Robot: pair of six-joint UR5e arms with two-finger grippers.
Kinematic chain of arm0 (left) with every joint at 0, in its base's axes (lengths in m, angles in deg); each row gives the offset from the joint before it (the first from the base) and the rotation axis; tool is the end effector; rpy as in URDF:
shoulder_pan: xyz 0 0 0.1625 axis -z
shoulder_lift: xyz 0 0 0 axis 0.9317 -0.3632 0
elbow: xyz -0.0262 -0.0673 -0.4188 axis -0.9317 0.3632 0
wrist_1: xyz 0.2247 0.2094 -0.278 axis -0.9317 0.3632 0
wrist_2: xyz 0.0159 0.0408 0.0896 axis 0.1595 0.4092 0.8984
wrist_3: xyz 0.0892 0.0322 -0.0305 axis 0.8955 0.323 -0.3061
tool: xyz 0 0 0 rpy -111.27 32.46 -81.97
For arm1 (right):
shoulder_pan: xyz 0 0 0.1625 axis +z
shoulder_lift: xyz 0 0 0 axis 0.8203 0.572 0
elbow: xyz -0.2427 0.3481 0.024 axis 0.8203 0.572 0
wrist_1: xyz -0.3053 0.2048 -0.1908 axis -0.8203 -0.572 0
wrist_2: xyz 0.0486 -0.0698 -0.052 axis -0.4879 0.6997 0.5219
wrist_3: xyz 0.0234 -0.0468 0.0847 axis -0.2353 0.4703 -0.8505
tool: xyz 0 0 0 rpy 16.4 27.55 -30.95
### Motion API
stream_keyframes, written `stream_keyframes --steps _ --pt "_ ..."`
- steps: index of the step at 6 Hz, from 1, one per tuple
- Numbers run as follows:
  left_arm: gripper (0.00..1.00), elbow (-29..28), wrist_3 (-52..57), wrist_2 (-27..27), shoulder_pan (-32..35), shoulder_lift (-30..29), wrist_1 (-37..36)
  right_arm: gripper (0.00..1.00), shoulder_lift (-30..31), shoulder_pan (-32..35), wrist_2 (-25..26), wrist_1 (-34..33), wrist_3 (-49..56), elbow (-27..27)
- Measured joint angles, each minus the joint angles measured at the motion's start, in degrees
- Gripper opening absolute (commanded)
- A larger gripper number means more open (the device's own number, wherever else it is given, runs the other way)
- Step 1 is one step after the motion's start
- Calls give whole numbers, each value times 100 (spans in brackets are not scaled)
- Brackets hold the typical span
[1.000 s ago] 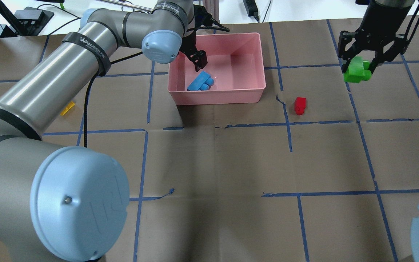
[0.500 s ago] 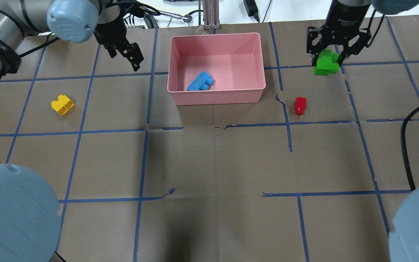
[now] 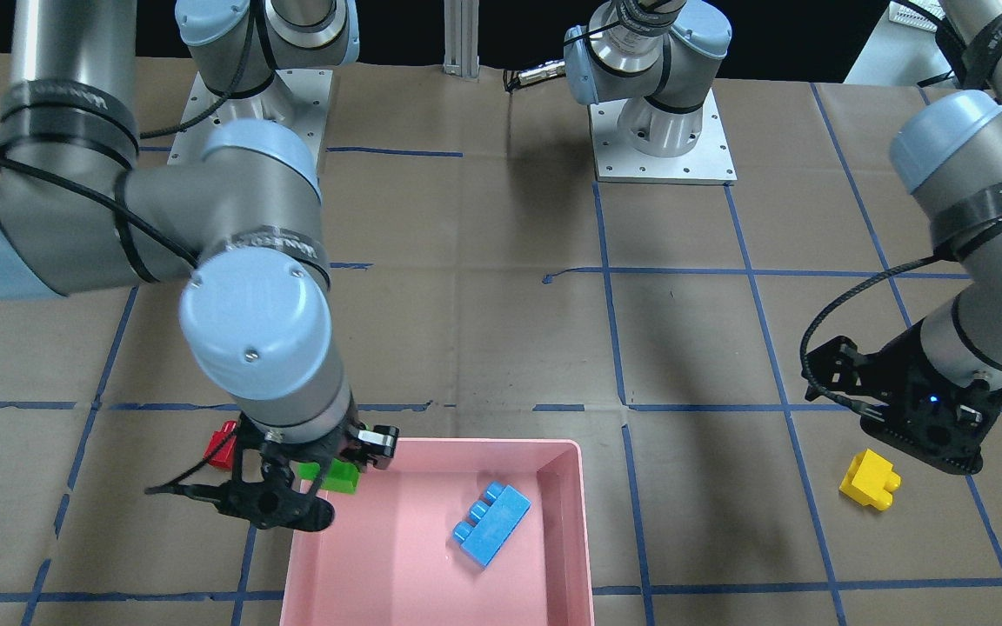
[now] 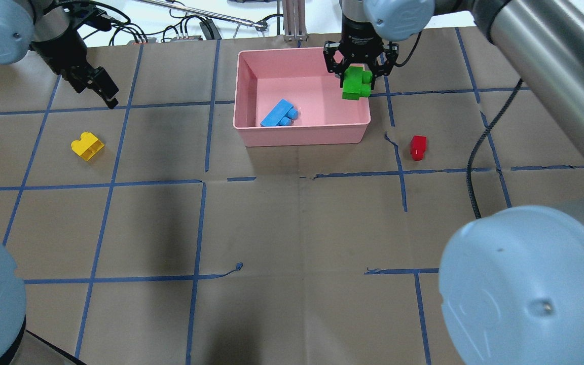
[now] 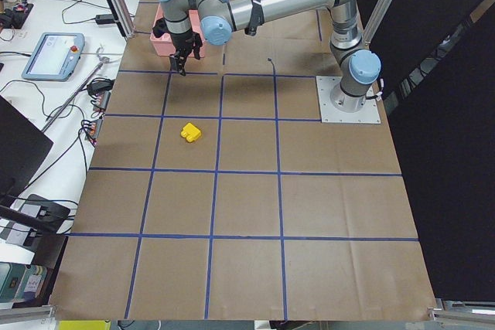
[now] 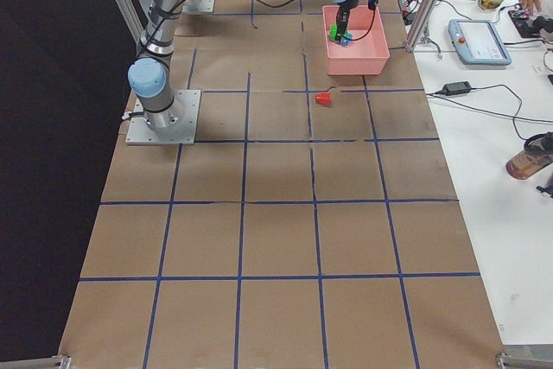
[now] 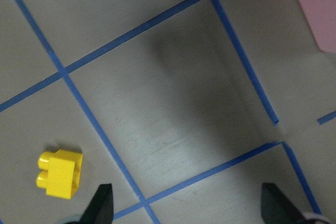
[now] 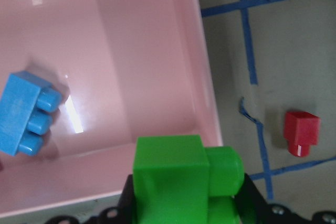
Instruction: Put all blocks into box
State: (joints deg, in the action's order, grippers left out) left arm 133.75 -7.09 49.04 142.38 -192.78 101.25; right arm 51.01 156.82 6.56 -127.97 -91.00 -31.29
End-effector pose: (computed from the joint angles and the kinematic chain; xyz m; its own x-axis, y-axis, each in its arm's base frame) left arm 0.0573 -0.6502 0.3698 -0.8633 0.5046 0.0099 0.5034 0.8597 0.0867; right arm 0.2756 -0.6919 0.3424 -0.9820 0.1841 0.0412 0.1843 0.9829 -0.0009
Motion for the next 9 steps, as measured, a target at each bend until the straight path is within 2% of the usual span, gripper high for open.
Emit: stream_keyframes --steps 1,2,4,5,7,9 --pt "99 201 287 -6 -334 -25 -8 71 -386 102 0 -485 -45 120" --pt "99 344 388 2 -622 -90 -60 99 -586 130 0 -787 -39 156" --pt "99 427 517 -7 -932 -459 -399 100 -657 136 0 -1466 -21 148" --pt "99 433 592 -24 -986 -667 -765 100 -574 124 0 -1452 -14 158" --pt "99 540 1154 -49 -975 -944 -1439 99 -27 -90 26 -520 362 141" --pt "99 1046 1635 -64 -1010 -1035 -2334 99 553 -630 79 477 978 -159"
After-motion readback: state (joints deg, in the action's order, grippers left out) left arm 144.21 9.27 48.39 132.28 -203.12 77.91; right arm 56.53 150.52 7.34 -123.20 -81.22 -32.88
